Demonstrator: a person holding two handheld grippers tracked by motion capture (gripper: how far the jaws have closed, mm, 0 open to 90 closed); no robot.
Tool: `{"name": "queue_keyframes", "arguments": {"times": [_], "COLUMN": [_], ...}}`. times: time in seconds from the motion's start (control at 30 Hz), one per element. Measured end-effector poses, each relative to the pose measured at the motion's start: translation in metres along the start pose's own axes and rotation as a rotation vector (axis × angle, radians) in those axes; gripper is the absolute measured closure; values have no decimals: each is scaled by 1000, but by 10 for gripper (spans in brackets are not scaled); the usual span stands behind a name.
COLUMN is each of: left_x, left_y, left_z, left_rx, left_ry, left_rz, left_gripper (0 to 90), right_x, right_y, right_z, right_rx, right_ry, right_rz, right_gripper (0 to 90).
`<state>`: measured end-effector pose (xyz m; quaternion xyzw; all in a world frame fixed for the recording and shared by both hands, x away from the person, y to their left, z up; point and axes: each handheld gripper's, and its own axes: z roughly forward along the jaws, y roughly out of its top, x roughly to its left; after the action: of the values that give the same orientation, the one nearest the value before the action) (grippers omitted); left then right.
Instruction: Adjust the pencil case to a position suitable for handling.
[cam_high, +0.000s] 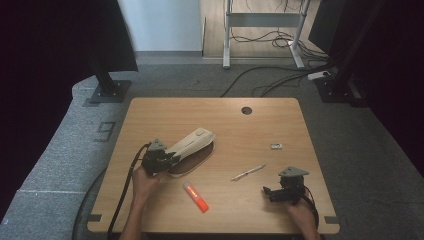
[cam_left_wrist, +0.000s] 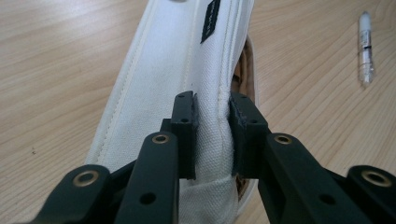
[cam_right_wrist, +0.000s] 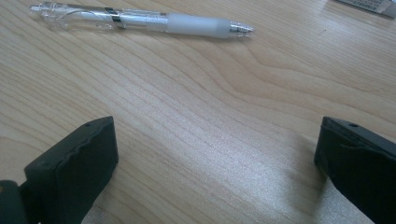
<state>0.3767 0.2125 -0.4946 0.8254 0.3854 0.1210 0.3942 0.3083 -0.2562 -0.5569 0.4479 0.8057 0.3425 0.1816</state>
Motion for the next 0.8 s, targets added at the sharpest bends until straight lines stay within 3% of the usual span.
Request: {"name": "queue_keyframes", "arguments": {"times": [0.13, 0.6, 0.8], "left_x": [1, 0, 1], "left_y": [1, 1, 1], "left_z": [-5, -8, -9], "left_rx": [-18, -37, -39], "left_ry": [-17, -27, -48], "left_rz": [-17, -4, -13], "left_gripper": [743, 752, 751], "right_x": [0, 0, 0], "right_y": [0, 1, 6], "right_z": [0, 1, 1], "right_rx": [1, 2, 38], "right_ry": [0, -1, 4], "right_rz": [0, 0, 2], "right_gripper": [0, 0, 0]}}
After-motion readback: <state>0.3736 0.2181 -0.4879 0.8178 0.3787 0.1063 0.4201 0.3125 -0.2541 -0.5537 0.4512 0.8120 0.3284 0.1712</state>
